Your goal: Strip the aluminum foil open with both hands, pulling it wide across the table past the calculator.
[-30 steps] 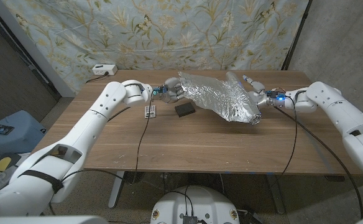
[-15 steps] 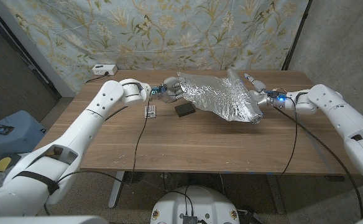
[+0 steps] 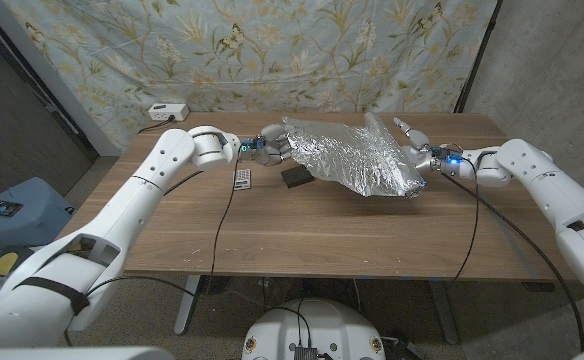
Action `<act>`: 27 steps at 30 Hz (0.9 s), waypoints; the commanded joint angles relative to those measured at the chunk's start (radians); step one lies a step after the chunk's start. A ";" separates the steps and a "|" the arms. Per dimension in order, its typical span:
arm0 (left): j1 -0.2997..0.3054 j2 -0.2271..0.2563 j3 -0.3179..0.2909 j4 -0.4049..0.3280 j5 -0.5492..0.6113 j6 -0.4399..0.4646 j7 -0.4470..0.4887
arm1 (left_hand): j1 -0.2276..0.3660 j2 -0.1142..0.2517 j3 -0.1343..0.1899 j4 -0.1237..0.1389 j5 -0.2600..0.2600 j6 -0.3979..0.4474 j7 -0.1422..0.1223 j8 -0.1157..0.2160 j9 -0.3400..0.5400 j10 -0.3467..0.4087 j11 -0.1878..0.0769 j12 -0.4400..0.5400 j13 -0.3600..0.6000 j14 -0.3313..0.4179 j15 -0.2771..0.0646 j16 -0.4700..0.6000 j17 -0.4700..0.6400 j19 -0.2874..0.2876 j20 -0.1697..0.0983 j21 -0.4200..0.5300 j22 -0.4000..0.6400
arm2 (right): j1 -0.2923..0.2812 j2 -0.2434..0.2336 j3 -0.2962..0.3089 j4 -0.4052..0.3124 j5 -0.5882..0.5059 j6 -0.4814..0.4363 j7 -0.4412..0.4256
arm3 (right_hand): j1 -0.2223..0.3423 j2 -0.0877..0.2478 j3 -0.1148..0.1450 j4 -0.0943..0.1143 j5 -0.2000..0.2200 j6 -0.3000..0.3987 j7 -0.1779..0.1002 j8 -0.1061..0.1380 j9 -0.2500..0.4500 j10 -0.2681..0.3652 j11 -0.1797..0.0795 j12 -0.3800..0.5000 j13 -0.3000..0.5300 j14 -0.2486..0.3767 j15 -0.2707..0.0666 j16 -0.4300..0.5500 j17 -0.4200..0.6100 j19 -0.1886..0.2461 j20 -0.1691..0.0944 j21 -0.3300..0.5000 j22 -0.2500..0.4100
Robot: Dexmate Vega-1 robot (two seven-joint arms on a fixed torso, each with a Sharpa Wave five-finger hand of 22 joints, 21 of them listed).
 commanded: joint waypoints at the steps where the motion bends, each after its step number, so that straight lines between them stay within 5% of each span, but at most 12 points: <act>1: 0.001 0.012 0.000 -0.008 -0.019 -0.006 0.026 | -0.001 0.000 0.002 0.006 -0.004 0.001 0.003 -0.003 0.002 0.034 -0.035 0.005 0.005 0.010 0.002 -0.002 0.005 -0.005 0.000 0.009 0.000 | 0.004 -0.001 -0.010 0.014 -0.002 0.004 0.018 | 0.090 0.017 0.016 -0.042 0.014 -0.014 0.069 -0.001 0.003 -0.011 0.000 -0.005 0.009 -0.008 -0.005 -0.003 0.006 0.004 -0.021 -0.007 0.004; 5: -0.006 0.015 0.003 -0.009 -0.016 -0.009 0.028 | -0.002 -0.001 0.003 0.006 -0.004 0.001 0.003 -0.003 0.002 0.034 -0.035 0.004 0.002 0.009 0.003 -0.003 0.005 -0.004 0.000 0.011 0.000 | 0.007 0.000 -0.011 0.021 -0.004 0.004 0.023 | 0.177 0.039 0.038 -0.079 0.011 -0.018 0.070 0.002 0.004 -0.011 -0.004 -0.006 0.015 -0.007 -0.009 0.002 0.009 0.012 -0.029 -0.009 0.005; 12: -0.016 0.024 0.006 -0.020 -0.004 -0.017 0.028 | -0.002 0.000 0.003 0.006 -0.004 0.003 0.004 -0.004 0.002 0.033 -0.035 0.006 0.004 0.008 0.003 -0.004 0.005 -0.006 0.000 0.012 0.000 | 0.009 -0.001 -0.011 0.031 -0.010 0.019 0.038 | 0.268 0.067 0.064 -0.108 -0.011 -0.002 0.071 0.007 0.006 0.009 -0.011 0.005 0.021 0.007 -0.018 0.010 0.012 0.024 -0.037 -0.010 0.005; 27: -0.041 0.039 0.006 -0.038 0.004 -0.011 0.045 | 0.000 -0.001 0.004 0.004 -0.003 0.004 0.005 -0.004 0.002 0.033 -0.038 0.007 0.002 0.011 0.002 -0.004 0.009 -0.005 0.000 0.018 -0.001 | 0.019 0.003 0.000 0.076 -0.020 0.053 0.073 | 0.347 0.083 0.082 -0.115 -0.049 0.038 0.071 0.016 0.009 0.031 -0.024 0.019 0.028 0.032 -0.044 0.016 0.010 0.040 -0.069 -0.009 0.005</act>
